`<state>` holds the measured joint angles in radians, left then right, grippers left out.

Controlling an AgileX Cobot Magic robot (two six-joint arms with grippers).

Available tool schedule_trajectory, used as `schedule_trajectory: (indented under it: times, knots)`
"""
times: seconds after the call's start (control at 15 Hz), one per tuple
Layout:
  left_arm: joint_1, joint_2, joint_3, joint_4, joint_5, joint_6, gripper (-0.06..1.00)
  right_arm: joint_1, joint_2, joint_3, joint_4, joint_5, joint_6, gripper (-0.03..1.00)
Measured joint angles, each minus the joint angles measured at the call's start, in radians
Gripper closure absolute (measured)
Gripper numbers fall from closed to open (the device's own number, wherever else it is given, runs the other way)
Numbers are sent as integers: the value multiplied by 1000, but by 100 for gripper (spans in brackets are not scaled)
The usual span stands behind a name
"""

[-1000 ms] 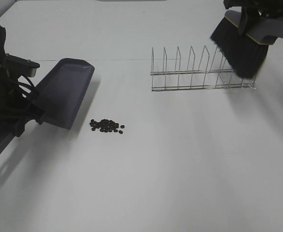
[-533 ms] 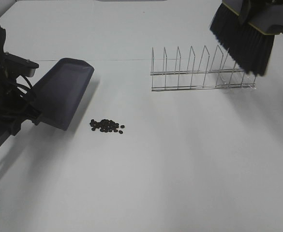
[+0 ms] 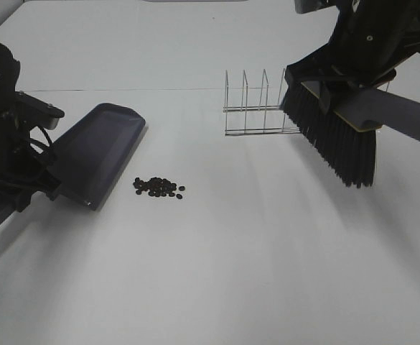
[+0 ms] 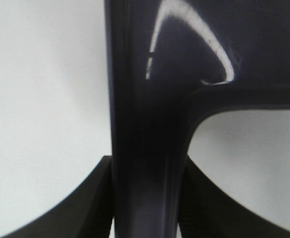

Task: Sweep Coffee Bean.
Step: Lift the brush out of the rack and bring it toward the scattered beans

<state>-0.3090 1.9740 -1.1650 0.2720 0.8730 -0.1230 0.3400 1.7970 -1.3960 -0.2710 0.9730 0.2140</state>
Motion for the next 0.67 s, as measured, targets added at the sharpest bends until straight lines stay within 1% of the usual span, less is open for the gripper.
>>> schedule_trajectory:
  times: [0.13, 0.2, 0.4, 0.47, 0.6, 0.67]
  knots:
    - [0, 33, 0, 3, -8, 4, 61, 52, 60, 3, -144, 9, 87, 60]
    - [-2, 51, -1, 3, -24, 4, 61, 95, 113, 5, -214, 12, 134, 60]
    - [-46, 86, -3, 0, -24, 13, 61, 172, 209, 5, -232, 8, 159, 60]
    - [-57, 91, -3, -3, -24, 15, 61, 185, 222, 5, -232, 1, 159, 60]
    - [-79, 96, -6, -25, -23, 20, 61, 228, 252, 5, -220, -45, 160, 60]
    - [-80, 96, -6, -36, -23, 25, 61, 242, 262, 5, -197, -76, 161, 60]
